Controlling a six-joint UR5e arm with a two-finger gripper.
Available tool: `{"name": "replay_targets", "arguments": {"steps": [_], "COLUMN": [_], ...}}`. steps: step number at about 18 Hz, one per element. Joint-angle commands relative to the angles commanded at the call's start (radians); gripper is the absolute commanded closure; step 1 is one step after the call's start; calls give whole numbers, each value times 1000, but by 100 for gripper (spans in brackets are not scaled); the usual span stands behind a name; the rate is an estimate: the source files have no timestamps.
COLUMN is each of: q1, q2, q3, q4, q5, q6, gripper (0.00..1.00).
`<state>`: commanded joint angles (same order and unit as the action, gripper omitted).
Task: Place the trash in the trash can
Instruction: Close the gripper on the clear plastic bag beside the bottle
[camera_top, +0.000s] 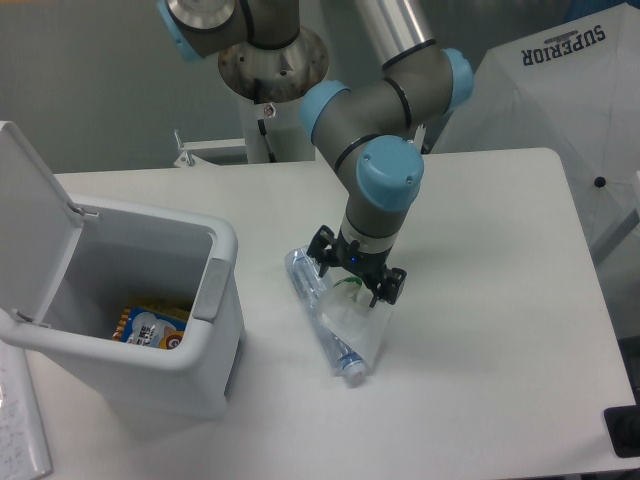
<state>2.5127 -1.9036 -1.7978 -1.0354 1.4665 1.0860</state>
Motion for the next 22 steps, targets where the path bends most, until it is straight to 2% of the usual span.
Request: {"name": "replay_targets", "arguments": {"steps": [4,5,6,11,12,22], "q1": [0,0,0,0,0,12], "q2": [-6,-11,-12,-12,-12,1], "q3": [0,-2,2,0,0,43], "q4": [0,2,2,2,-2,-8], "q5": [20,26,34,34,32,3], "q6": [2,0,-1,-12,-12,-11], "gripper": [0,5,16,87,98,100]}}
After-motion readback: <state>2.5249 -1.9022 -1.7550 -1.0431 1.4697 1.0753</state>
